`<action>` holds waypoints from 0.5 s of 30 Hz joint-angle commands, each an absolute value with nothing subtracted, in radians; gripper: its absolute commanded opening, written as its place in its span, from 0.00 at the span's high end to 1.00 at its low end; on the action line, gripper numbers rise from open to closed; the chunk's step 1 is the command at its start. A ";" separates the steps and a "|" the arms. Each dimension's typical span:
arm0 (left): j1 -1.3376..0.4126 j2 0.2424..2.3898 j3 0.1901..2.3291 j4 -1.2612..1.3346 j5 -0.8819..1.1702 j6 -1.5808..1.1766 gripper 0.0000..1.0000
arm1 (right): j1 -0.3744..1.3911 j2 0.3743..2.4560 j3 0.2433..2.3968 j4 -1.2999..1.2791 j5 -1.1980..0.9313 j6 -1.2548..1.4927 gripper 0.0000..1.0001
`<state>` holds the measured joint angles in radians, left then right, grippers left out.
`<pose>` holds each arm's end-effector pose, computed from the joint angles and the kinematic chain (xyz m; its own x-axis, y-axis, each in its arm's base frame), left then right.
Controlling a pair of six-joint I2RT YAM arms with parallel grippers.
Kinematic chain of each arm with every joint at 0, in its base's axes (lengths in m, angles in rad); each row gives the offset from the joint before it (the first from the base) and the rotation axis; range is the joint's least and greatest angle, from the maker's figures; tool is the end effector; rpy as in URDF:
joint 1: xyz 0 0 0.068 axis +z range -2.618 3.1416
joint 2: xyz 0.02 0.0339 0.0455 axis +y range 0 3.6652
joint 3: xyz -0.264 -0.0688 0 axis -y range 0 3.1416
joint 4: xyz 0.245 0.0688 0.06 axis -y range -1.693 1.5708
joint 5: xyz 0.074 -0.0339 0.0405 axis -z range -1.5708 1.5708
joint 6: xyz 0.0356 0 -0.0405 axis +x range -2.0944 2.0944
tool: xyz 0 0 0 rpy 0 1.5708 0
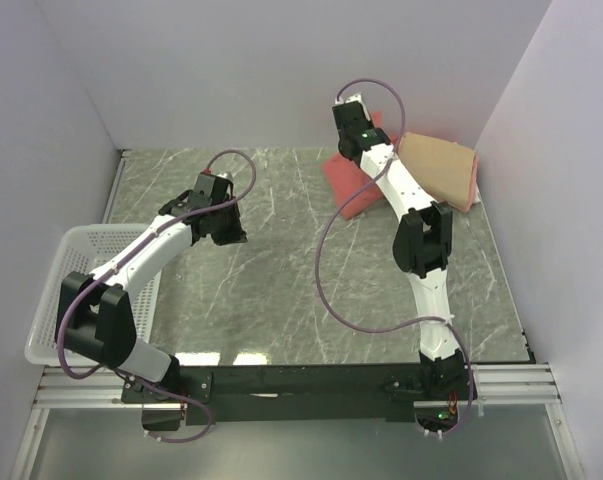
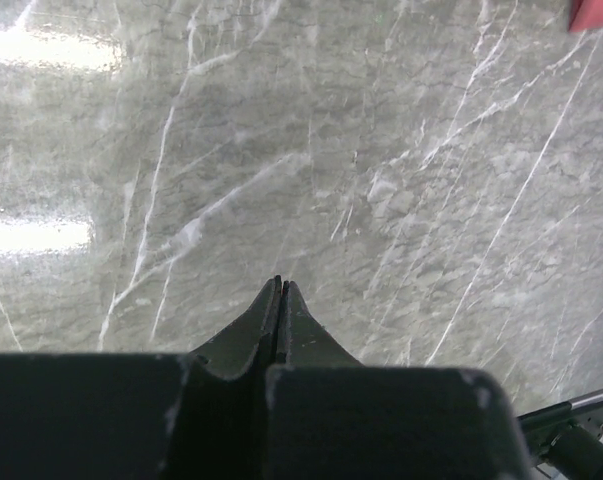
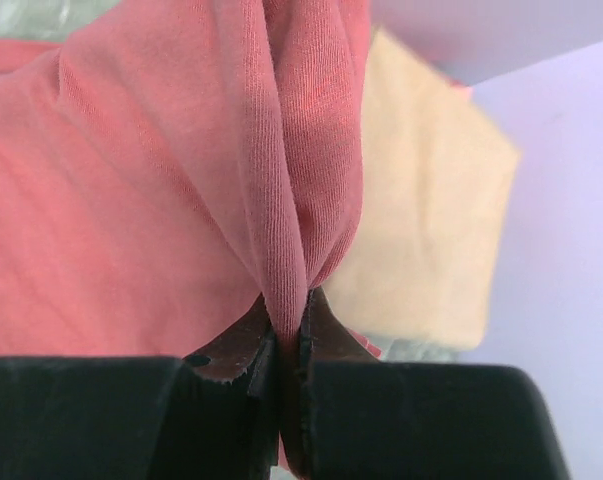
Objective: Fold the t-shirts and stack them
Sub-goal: Neatly place the folded tshirt to the corner
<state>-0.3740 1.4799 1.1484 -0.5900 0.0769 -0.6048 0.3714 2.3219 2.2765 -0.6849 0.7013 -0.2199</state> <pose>0.2908 -0.1171 0.2662 -0.8416 -0.2787 -0.4626 -0.0864 0.9150 -0.3941 0.4957 0.1684 0.2878 -0.6439 -0.4296 -0.6331 0.0309 0.8122 -0.5826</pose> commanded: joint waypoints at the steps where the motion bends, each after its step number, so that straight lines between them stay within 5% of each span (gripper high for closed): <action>1: -0.365 1.454 1.123 -0.566 0.104 -0.569 0.99 | 0.341 2.319 2.368 -0.660 0.765 -0.302 1.00; 15: -0.336 1.463 1.095 -0.543 0.170 -0.575 0.99 | 0.319 2.278 2.488 -0.577 0.831 -0.457 1.00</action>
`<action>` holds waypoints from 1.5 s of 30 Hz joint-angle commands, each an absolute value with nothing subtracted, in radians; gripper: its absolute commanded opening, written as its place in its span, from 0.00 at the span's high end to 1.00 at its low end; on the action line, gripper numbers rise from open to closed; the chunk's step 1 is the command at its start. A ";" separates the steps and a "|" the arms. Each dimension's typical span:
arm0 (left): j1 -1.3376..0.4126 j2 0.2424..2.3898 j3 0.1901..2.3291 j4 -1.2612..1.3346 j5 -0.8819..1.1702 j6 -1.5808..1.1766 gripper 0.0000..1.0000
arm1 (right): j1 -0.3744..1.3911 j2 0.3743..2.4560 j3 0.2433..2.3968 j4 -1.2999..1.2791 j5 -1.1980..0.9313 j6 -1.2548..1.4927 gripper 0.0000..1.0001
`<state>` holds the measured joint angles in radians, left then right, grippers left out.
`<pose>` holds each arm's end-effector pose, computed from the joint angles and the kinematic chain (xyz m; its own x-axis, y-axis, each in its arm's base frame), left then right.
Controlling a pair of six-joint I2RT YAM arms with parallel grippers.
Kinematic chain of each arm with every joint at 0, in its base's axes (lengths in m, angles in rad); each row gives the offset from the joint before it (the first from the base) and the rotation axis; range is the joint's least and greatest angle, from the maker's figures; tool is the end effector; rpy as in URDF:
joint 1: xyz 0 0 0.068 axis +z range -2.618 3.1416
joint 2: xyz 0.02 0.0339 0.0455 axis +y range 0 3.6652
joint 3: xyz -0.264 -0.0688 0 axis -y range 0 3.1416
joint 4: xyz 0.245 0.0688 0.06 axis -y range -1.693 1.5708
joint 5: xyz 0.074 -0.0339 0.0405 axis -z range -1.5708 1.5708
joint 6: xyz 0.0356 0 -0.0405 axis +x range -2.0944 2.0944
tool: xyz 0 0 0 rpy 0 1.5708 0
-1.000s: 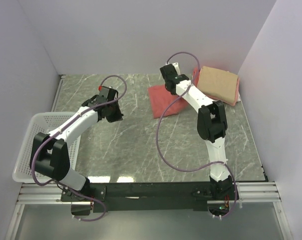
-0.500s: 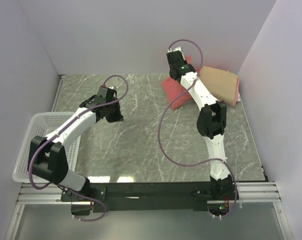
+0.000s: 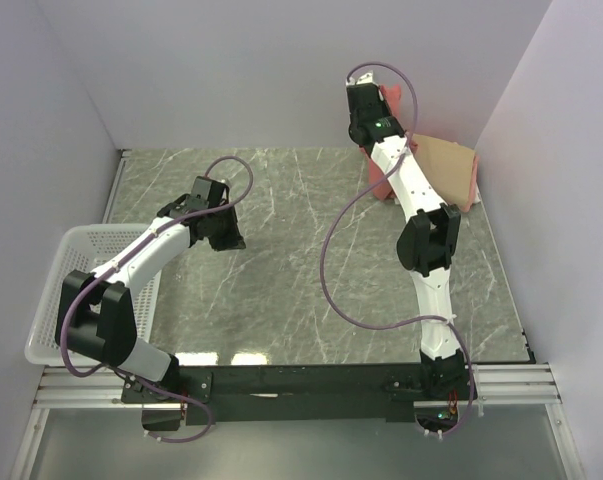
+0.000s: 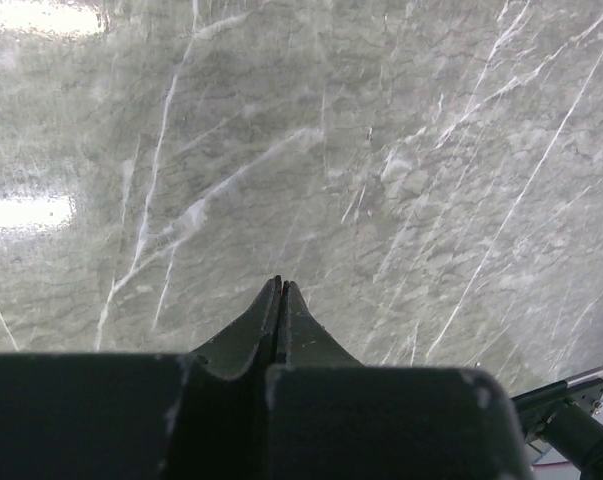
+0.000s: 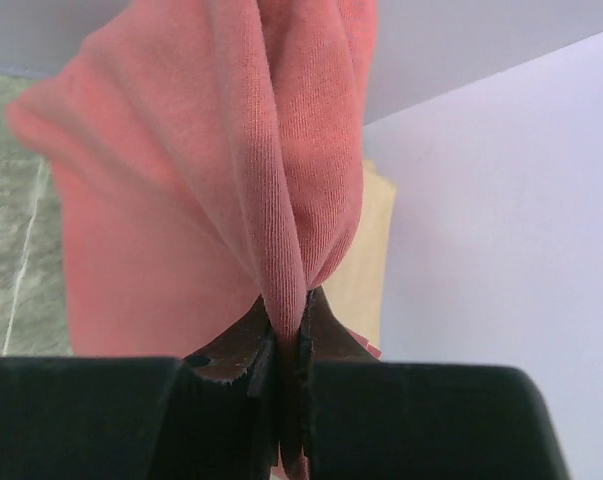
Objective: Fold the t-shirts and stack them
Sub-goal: Neatly place the folded tshirt to the corner
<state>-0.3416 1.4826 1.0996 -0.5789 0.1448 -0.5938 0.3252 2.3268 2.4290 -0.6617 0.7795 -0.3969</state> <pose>0.2893 -0.1083 0.2510 -0.8696 -0.2784 -0.4078 -0.0932 0.9036 -0.4181 0.5035 0.1433 0.3375 -0.5942 -0.4905 -0.6374 0.1166 0.7316 -0.6717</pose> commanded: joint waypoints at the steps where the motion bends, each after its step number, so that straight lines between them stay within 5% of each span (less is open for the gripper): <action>1: -0.334 1.466 1.094 -0.543 0.173 -0.575 0.99 | 0.316 2.273 2.490 -0.569 0.834 -0.462 1.00; 26: -0.334 1.479 1.078 -0.531 0.198 -0.577 0.99 | 0.255 2.174 2.499 -0.472 0.858 -0.468 1.00; 40: -0.334 1.491 1.066 -0.519 0.222 -0.577 0.99 | 0.025 2.265 2.336 -0.509 0.695 -0.212 1.00; 44: -0.334 1.496 1.068 -0.515 0.235 -0.577 0.99 | -0.021 2.315 2.338 -0.534 0.695 -0.117 0.17; 45: -0.334 1.499 1.069 -0.512 0.242 -0.578 0.99 | -0.023 2.316 2.341 -0.557 0.690 -0.098 0.13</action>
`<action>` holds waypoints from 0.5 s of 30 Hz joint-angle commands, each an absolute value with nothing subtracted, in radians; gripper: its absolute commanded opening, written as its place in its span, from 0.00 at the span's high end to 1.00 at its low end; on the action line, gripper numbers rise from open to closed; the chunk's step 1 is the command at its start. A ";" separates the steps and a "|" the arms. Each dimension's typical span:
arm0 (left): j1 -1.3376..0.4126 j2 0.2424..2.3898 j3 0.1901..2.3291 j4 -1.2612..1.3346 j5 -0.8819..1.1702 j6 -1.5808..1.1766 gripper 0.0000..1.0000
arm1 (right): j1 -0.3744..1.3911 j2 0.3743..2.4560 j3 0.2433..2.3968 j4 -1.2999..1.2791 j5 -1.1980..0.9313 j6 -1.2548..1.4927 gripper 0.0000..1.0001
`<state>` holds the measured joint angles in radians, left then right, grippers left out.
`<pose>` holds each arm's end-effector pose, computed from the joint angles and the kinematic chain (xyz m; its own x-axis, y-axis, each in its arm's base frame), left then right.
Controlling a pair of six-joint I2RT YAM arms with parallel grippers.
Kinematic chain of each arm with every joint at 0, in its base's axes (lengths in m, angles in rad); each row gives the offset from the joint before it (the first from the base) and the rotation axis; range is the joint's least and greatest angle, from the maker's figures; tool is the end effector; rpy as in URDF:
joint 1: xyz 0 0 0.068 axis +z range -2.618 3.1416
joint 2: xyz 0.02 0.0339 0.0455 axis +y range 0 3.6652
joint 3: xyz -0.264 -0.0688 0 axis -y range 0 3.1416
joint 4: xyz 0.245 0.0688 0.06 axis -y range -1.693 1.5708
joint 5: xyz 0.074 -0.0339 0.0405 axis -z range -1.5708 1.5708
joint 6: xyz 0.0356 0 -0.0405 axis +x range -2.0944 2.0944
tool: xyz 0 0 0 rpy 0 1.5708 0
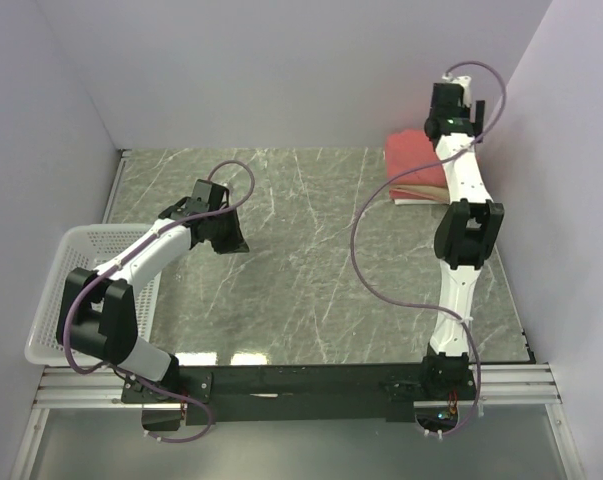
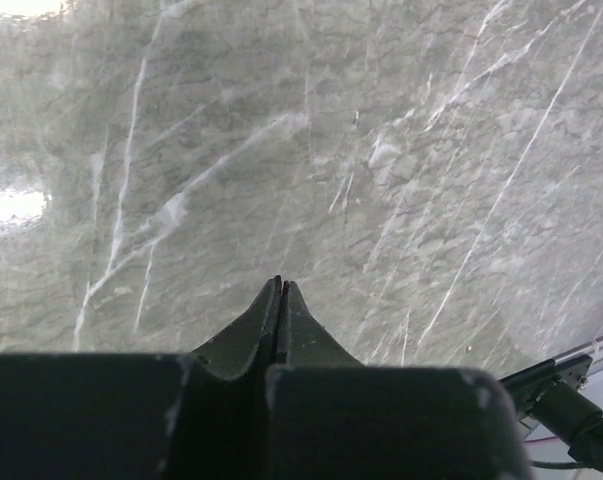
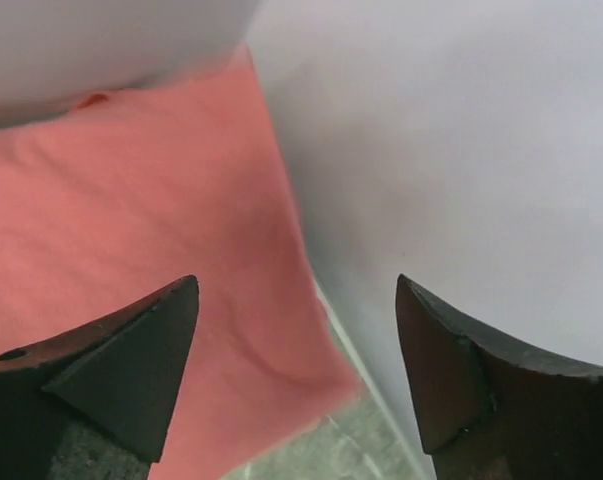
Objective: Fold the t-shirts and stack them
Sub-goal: Neatly place the folded tshirt to the corner, then reset both grippers
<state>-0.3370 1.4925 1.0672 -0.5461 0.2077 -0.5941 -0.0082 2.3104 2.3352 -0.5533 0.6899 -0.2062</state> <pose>0.2889 -0.1090 0.2404 -0.8883 -0.2692 -0.3722 -0.0771 0.8862 -0.4569 0.5288 -0.0270 0.3234 -0.6074 -0.1529 -0.7796 0.4409 0.7514 -0.4909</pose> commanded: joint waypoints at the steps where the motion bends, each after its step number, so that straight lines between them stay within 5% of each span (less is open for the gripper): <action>1: -0.334 1.499 1.071 -0.512 0.245 -0.578 0.99 | -0.021 2.306 2.341 -0.567 0.674 -0.081 0.13; 7: -0.334 1.471 1.078 -0.517 0.224 -0.577 0.97 | -0.005 2.142 2.254 -0.615 0.511 0.112 0.12; 15: -0.333 1.396 1.085 -0.525 0.172 -0.583 0.88 | 0.193 1.714 1.772 -0.457 0.327 0.313 0.12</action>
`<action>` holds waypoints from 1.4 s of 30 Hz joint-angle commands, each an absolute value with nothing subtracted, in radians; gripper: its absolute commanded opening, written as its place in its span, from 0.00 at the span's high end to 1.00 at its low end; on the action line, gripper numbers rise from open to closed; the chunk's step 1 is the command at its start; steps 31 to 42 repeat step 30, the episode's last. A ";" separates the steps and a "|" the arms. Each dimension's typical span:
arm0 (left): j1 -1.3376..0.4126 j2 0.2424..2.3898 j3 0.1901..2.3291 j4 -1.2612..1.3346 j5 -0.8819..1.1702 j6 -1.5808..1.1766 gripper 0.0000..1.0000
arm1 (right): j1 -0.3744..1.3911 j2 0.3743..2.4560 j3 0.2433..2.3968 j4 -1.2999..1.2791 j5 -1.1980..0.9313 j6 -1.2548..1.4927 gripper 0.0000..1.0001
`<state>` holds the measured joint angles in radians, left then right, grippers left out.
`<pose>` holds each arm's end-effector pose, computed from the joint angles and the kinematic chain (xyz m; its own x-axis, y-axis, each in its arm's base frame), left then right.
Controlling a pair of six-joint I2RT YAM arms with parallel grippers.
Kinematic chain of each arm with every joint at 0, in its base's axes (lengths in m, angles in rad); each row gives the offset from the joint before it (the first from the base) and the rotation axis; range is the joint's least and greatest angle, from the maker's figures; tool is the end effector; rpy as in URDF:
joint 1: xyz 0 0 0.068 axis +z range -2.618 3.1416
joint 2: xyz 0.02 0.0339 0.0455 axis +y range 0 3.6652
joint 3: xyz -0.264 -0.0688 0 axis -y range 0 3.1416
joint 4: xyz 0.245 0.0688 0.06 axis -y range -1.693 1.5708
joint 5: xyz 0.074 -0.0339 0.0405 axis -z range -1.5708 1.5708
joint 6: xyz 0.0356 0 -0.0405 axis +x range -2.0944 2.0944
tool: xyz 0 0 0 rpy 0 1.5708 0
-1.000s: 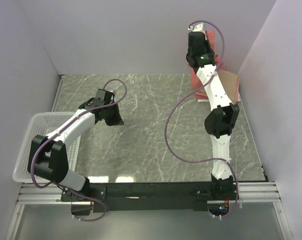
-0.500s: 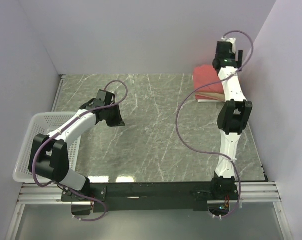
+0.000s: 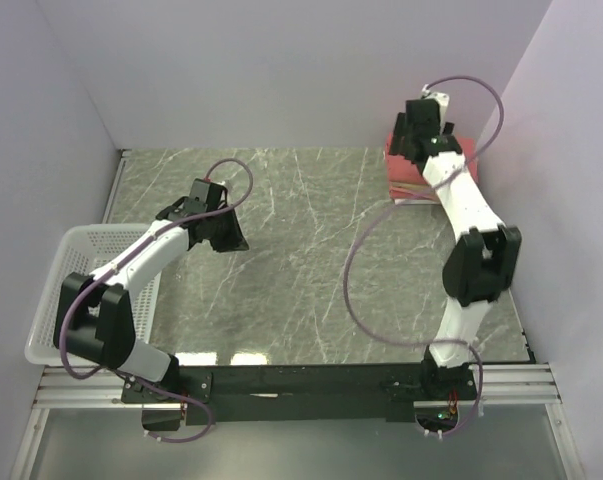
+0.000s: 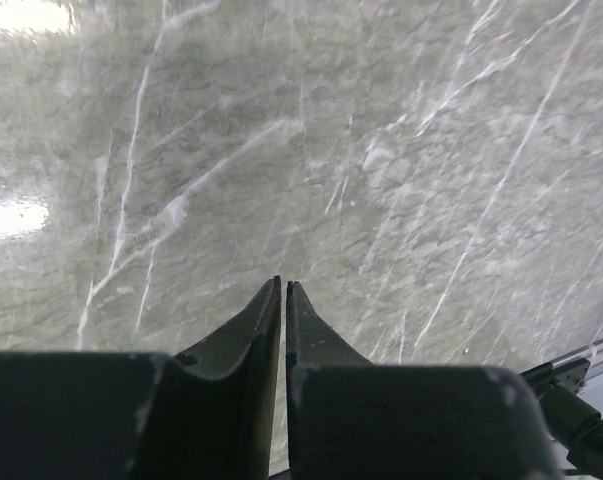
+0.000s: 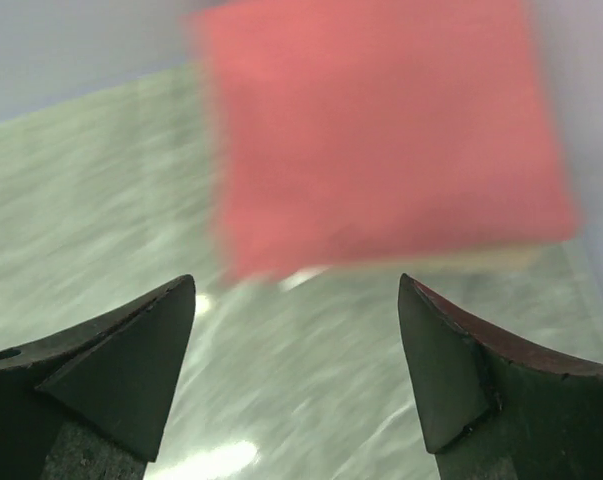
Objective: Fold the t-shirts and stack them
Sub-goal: Reset both grippers
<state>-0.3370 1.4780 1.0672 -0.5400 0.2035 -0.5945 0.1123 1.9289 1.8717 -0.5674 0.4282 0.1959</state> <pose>0.2877 -0.1084 0.2449 -0.8798 -0.2730 -0.3892 -0.0701 0.8843 -0.4617 0.4457 0.0354 0.3444 -0.5247 0.1190 -0.8429 0.3414 0.9365 -0.0803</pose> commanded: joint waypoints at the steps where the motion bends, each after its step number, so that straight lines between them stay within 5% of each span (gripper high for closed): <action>1: -0.333 1.387 1.083 -0.529 0.167 -0.584 0.88 | 0.219 1.668 1.722 -0.439 0.319 0.313 0.12; 10: -0.333 1.212 0.974 -0.546 0.078 -0.581 0.87 | 0.402 1.116 1.085 -0.328 0.122 0.419 0.12; 16: -0.333 1.095 0.893 -0.532 0.063 -0.606 0.86 | 0.405 0.899 0.893 -0.374 0.133 0.442 0.11; 42: -0.333 1.012 0.856 -0.532 0.055 -0.604 0.86 | 0.403 0.769 0.766 -0.357 0.153 0.460 0.08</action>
